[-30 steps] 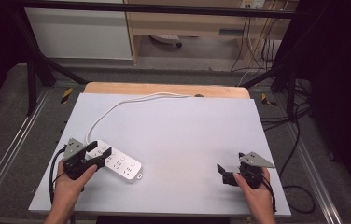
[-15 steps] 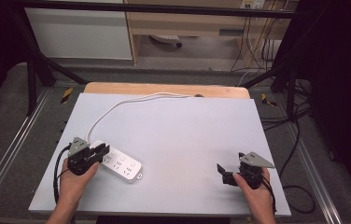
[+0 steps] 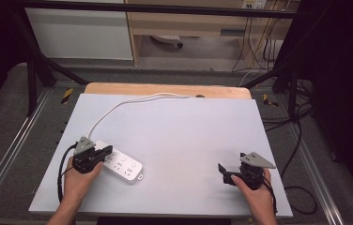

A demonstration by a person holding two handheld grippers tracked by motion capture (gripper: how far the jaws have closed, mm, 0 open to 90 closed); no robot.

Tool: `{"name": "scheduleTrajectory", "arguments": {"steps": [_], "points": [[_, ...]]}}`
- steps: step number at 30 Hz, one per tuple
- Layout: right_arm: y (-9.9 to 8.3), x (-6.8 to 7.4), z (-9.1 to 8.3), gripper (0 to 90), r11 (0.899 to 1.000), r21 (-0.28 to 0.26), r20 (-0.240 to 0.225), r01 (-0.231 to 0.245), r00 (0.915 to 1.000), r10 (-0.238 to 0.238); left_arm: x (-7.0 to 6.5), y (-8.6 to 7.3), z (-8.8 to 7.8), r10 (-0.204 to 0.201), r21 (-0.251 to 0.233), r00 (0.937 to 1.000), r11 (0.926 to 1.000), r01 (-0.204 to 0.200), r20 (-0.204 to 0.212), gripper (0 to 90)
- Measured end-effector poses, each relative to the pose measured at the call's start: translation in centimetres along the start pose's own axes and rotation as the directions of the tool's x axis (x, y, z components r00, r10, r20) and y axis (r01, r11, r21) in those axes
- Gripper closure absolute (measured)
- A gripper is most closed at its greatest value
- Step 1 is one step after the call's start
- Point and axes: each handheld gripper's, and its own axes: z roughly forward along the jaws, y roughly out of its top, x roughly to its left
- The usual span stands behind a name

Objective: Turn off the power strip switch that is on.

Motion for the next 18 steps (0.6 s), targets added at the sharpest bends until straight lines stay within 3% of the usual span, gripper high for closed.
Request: {"name": "scheduleTrajectory", "arguments": {"steps": [6, 18], "points": [[0.02, 0.01, -0.08, 3.8, 1.0, 0.003, -0.004, -0.005, 1.0, 0.005, -0.42, 0.3, 0.67, 0.045, 0.024, 0.999, 0.9987, -0.045, 0.0, 90.0], [-0.01, -0.04, -0.14, 2.8, 1.0, 0.007, -0.024, -0.004, 0.9997, 0.004, -0.25, 0.09, 0.72, 0.029, 0.046, 0.9996, 0.9985, -0.028, -0.001, 90.0]]}}
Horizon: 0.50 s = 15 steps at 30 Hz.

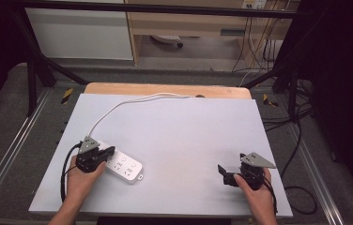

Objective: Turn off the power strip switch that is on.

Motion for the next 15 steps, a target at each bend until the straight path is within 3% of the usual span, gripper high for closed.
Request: {"name": "scheduleTrajectory", "arguments": {"steps": [15], "points": [[-0.02, 0.04, 0.01, 2.8, 1.0, 0.003, -0.004, 0.002, 1.0, -0.002, -0.1, -0.07, 0.18, 0.021, 0.011, 0.9997, 0.9997, -0.021, -0.01, 90.0]]}}
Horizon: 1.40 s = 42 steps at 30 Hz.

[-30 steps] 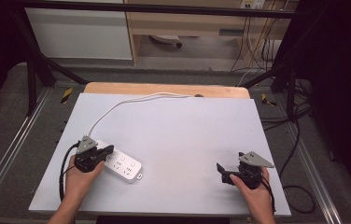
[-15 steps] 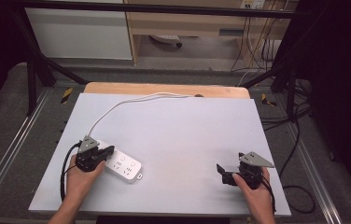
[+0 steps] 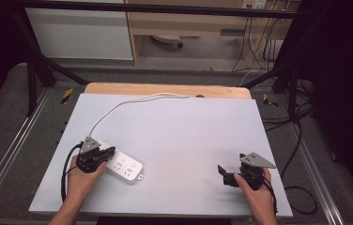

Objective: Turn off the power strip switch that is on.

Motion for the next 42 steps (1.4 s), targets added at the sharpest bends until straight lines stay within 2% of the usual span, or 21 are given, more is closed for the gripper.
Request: {"name": "scheduleTrajectory", "arguments": {"steps": [21, 34, 37, 41, 42], "points": [[-0.06, 0.0, 0.04, 2.8, 1.0, 0.011, -0.001, 0.002, 1.0, -0.002, -0.16, -0.05, 0.17, 0.019, 0.013, 0.9998, 0.9997, -0.019, -0.007, 90.0], [-0.1, -0.08, 0.02, 2.8, 1.0, 0.012, 0.002, -0.003, 1.0, 0.003, -0.12, 0.05, 0.16, 0.008, 0.023, 1.0, 0.9997, -0.008, -0.006, 90.0], [-0.13, -0.11, 0.01, 2.8, 1.0, 0.013, 0.0, -0.002, 1.0, 0.002, 0.0, 0.04, 0.11, -0.007, 0.024, 1.0, 0.9997, 0.007, -0.001, 90.0], [-0.13, -0.12, 0.11, 2.9, 1.0, 0.014, -0.007, -0.007, 0.9999, 0.008, 0.05, 0.01, 0.12, -0.008, 0.02, 1.0, 0.9998, 0.008, 0.002, 90.0], [-0.16, -0.11, 0.18, 2.9, 1.0, 0.018, -0.007, -0.005, 1.0, 0.005, 0.03, 0.03, 0.09, 0.003, 0.023, 1.0, 0.9997, -0.003, -0.005, 90.0]]}}
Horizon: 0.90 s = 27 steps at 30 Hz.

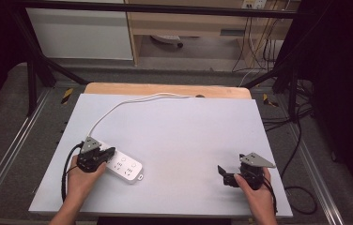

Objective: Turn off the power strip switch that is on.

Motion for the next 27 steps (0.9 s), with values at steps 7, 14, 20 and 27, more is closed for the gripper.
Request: {"name": "scheduleTrajectory", "arguments": {"steps": [7, 14, 20, 27], "points": [[-0.13, -0.09, -0.24, 2.9, 1.0, -0.01, 0.006, -0.017, 0.9998, 0.017, -0.05, -0.07, 0.03, -0.01, -0.008, 1.0, 0.9999, 0.01, 0.001, 90.0], [-0.19, -0.13, 0.16, 3.2, 1.0, 0.009, 0.008, -0.019, 0.9998, 0.019, -0.02, -0.1, 0.1, -0.006, -0.011, 1.0, 0.9999, 0.006, -0.003, 90.0], [-0.25, -0.05, 0.12, 3.1, 1.0, 0.009, 0.011, -0.02, 0.9997, 0.02, -0.01, 0.0, 0.07, 0.002, -0.003, 1.0, 1.0, -0.002, -0.002, 90.0], [-0.53, -0.76, 0.18, 3.2, 0.999, 0.024, 0.03, -0.032, 0.9991, 0.032, -0.06, -0.1, 0.13, 0.014, -0.012, 0.9999, 0.9998, -0.014, -0.004, 90.0]]}}
